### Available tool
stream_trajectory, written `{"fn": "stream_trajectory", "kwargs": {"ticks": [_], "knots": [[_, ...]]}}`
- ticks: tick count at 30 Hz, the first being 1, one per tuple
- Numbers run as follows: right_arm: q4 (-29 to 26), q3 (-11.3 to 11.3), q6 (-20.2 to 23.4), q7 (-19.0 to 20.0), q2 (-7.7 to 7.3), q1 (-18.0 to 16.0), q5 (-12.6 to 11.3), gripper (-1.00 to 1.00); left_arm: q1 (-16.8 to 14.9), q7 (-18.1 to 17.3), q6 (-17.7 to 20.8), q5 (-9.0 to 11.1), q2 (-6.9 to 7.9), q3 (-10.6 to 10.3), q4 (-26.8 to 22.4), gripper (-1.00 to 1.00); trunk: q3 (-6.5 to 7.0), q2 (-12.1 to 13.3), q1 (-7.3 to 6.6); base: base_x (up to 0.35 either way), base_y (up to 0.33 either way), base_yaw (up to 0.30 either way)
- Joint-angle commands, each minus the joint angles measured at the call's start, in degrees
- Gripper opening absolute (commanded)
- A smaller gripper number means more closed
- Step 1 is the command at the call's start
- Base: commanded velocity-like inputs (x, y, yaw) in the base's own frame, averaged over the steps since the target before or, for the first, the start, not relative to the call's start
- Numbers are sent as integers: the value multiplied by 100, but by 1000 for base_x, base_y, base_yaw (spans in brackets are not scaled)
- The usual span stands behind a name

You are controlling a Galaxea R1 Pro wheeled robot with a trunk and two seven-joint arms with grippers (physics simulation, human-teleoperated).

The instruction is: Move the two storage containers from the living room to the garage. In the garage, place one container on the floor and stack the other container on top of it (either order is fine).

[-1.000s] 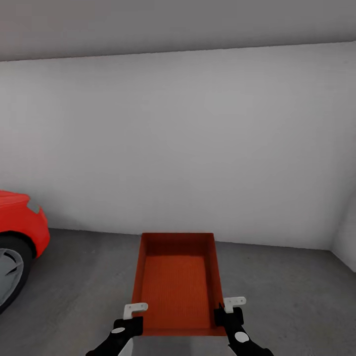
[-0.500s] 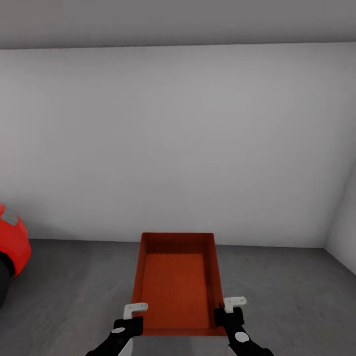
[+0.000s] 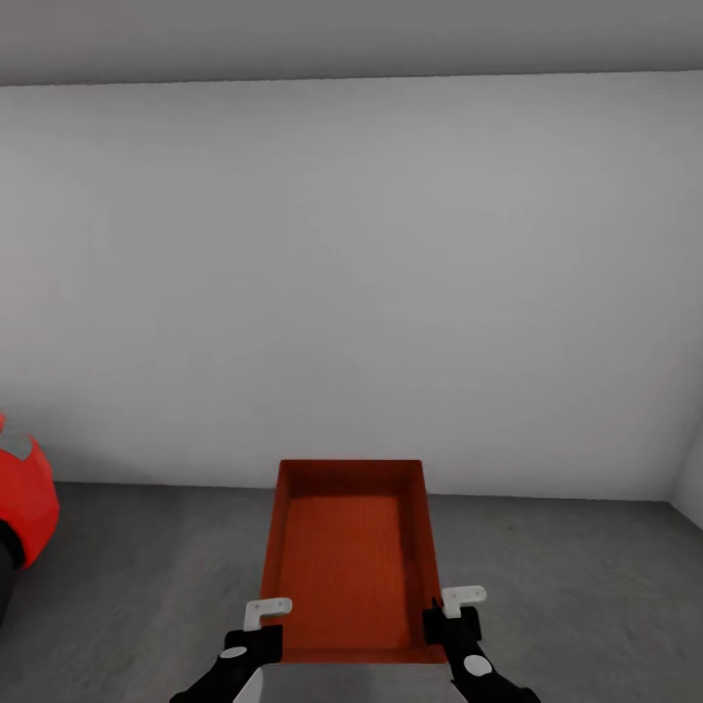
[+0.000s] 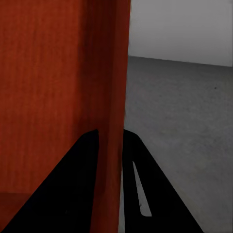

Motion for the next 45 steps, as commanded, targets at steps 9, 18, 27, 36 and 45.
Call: {"fn": "stream_trajectory", "kwargs": {"ticks": [9, 18, 27, 36, 45], "knots": [[-7, -47, -560, -282, -47, -9, -40, -100, -1, 95, 27, 54, 10, 72, 6, -100, -10, -7, 4, 295, 209, 0], [-6, -47, -558, -282, -58, -9, -42, -100, -2, 95, 25, 49, 10, 69, 6, -100, -10, -7, 4, 317, 103, 0], [-7, -47, -557, -282, -56, -9, -43, -100, 0, 95, 26, 45, 10, 65, 6, -100, -10, -7, 4, 321, 64, 0], [-7, -47, -565, -289, -47, -9, -43, -100, 0, 95, 23, 45, 10, 64, 7, -100, -10, -7, 4, 322, 5, 0], [-7, -47, -559, -309, -47, -9, -74, -100, 0, 98, -7, 37, 12, 70, -3, -100, -18, -7, 4, 277, 0, 0]]}}
